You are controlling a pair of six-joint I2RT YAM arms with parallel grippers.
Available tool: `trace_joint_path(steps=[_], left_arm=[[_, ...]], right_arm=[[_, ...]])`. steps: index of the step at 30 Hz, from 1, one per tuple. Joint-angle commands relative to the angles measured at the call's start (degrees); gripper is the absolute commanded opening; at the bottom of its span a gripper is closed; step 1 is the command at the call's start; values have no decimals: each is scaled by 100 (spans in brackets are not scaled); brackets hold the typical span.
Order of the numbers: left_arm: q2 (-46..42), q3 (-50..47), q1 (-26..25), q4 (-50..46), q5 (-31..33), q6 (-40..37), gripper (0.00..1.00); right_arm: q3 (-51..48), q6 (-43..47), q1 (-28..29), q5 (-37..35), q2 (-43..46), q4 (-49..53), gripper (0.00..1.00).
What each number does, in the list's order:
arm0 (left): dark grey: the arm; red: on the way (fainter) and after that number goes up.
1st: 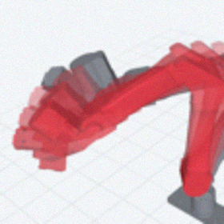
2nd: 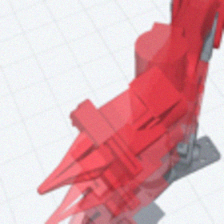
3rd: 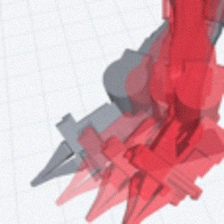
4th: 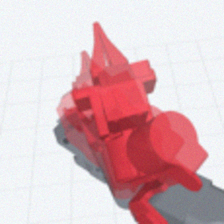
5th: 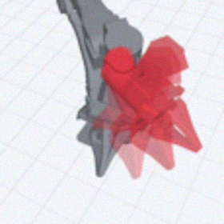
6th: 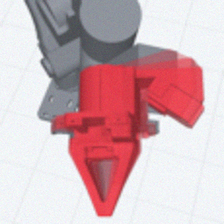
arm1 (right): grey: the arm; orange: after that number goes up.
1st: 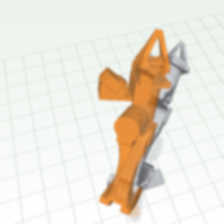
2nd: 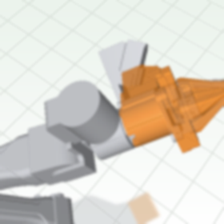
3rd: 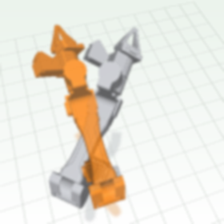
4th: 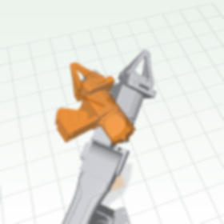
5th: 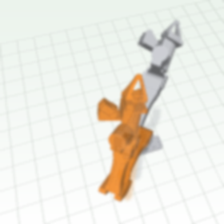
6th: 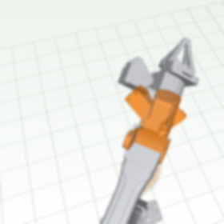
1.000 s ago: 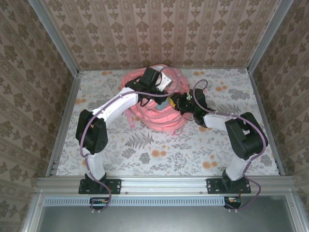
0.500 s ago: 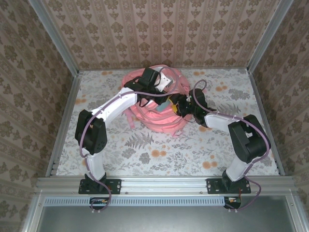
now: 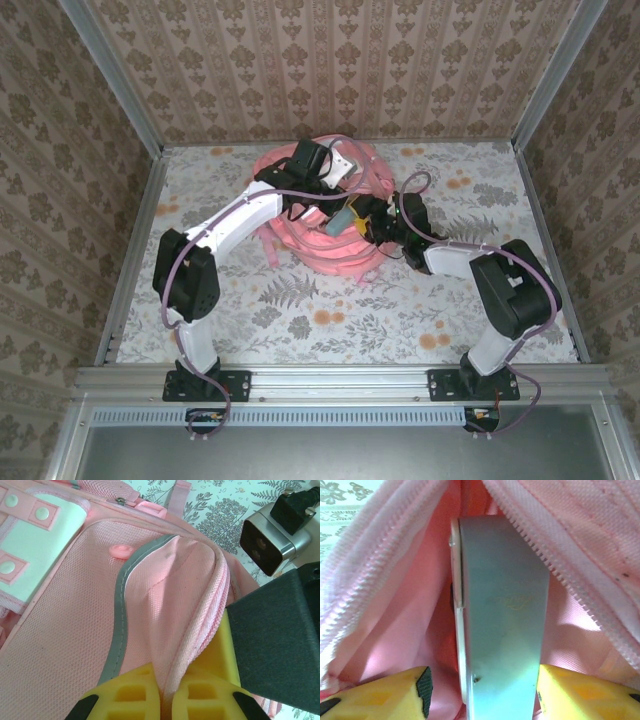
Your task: Pack the student bag
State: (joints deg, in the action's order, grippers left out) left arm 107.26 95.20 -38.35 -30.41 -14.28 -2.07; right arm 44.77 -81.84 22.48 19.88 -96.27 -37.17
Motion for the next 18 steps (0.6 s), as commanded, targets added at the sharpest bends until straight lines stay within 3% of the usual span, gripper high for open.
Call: trace_joint_path(steps=[1,10,13,16,18], left_arm=[[-491,211,-84,377,-215,177,0],[-509,285,-85,284,-391,145,0],[-522,287,-74,265,-383,130,0],[-555,294,-76,246,-318,112,0],[-605,281,-75,218,-239,89,0]], right_arm=[[-79,-95,43,-141,118,-251,59],[377,1,38,35,-272,306,54],[489,27,29,45,-391,253,44],[461,37,11,2,-404,-132,25],[296,58,-41,-56,-301,-590,20]])
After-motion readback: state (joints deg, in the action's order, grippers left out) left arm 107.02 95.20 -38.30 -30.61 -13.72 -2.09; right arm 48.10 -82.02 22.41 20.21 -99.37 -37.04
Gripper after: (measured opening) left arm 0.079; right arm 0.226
